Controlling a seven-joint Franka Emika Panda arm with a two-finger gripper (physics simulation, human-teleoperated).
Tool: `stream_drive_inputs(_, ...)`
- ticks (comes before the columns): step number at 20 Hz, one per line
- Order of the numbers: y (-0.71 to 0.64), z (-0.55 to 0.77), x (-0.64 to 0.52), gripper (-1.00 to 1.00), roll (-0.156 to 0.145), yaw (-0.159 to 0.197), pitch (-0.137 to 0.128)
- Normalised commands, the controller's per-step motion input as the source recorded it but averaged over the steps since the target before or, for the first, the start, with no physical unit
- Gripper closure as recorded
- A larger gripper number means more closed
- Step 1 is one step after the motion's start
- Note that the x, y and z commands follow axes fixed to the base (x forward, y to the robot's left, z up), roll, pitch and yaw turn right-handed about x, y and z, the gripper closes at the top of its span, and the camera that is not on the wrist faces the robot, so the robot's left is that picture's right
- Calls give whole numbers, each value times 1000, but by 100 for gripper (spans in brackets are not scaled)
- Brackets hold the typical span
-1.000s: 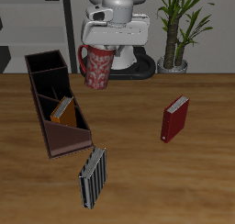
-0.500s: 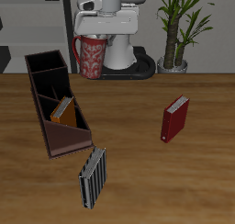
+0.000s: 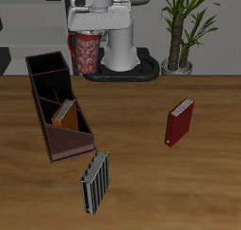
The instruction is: Place the orange book into the right desk caddy's left compartment and place the red mug into the right desk caddy's right compartment
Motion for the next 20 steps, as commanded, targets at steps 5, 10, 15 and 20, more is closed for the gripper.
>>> stream_drive_inputs(5, -199, -53, -220, 100, 7, 6, -4)
stream_drive_inputs(10, -131, -73, -111, 100, 12, -21, 32)
stream_drive_inputs(15, -195, 11, -182, 100, 20, -24, -2)
stream_drive_inputs(20, -141, 56, -110, 100, 14, -22, -7)
